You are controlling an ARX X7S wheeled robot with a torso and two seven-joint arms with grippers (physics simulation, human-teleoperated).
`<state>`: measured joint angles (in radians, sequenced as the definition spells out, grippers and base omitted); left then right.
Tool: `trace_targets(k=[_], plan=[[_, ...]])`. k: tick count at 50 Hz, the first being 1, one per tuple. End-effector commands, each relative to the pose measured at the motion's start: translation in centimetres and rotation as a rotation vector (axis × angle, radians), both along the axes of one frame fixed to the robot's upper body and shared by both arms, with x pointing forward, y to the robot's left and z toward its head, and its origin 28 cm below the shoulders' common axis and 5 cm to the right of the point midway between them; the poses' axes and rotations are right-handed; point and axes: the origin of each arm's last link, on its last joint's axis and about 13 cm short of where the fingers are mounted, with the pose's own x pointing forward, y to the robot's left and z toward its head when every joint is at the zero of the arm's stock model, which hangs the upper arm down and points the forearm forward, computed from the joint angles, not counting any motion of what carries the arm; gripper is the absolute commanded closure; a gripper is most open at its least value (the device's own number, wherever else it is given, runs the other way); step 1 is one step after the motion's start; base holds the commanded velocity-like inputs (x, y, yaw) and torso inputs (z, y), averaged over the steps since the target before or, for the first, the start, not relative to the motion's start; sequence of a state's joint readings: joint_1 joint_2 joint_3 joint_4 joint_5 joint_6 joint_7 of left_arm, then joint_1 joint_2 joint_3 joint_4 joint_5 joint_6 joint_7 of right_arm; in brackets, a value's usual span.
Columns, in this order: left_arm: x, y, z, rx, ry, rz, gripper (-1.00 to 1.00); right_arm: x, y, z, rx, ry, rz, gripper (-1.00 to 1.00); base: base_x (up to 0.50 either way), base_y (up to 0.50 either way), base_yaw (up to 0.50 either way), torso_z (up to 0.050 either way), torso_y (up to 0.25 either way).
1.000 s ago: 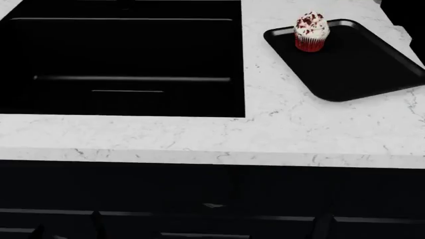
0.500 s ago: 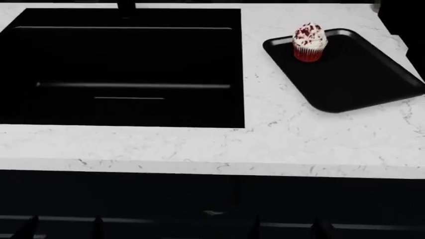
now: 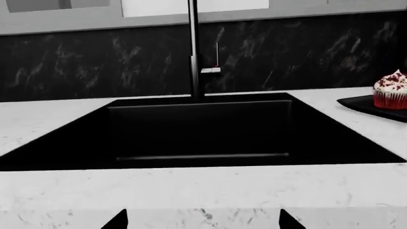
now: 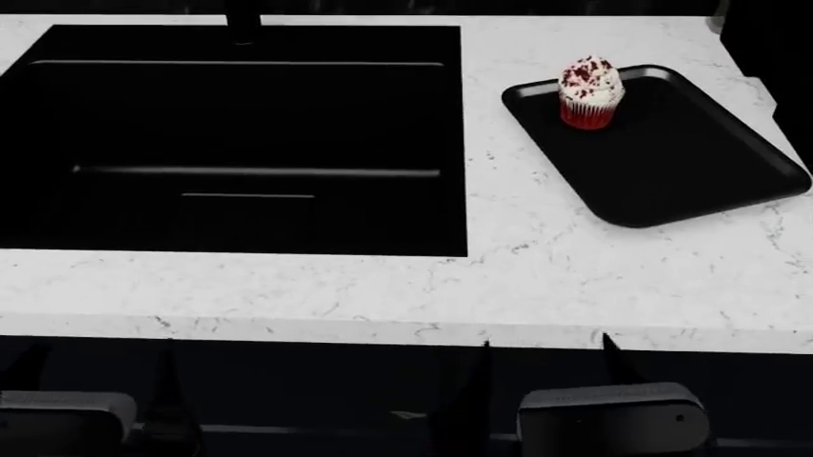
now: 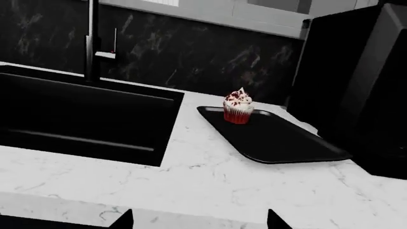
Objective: Move the fresh-baked cupcake off the tray onto the counter, and place the bowl used for mixing into the sink.
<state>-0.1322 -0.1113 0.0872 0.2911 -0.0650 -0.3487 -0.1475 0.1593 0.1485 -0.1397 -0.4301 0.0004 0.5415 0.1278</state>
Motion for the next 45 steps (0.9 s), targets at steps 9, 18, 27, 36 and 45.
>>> trace_targets(k=[9, 18, 27, 36, 45], plan=[[1.3, 0.1, 3.0, 0.019, -0.047, 0.001, -1.00, 0.6, -0.2, 3.2, -0.056, -0.083, -0.012, -1.00, 0.00, 0.00, 0.00, 0.050, 0.031], [1.7, 0.3, 3.0, 0.004, -0.045, 0.009, -1.00, 1.1, -0.4, 3.1, -0.017, -0.096, 0.037, -1.00, 0.22, -0.13, 0.00, 0.050, 0.030], [1.9, 0.6, 3.1, 0.003, -0.049, 0.028, -1.00, 1.2, -0.6, 3.4, -0.019, -0.096, 0.032, -1.00, 0.50, -0.28, 0.00, 0.050, 0.031], [3.5, 1.4, 4.8, 0.022, -0.075, 0.059, -1.00, 1.7, -1.0, 5.1, -0.055, -0.121, 0.002, -1.00, 0.50, -0.29, 0.00, 0.050, 0.031], [8.6, 1.9, 9.1, 0.052, -0.061, 0.050, -1.00, 5.2, -1.5, 8.8, -0.062, -0.108, -0.002, -1.00, 0.10, -0.04, 0.00, 0.050, 0.031]])
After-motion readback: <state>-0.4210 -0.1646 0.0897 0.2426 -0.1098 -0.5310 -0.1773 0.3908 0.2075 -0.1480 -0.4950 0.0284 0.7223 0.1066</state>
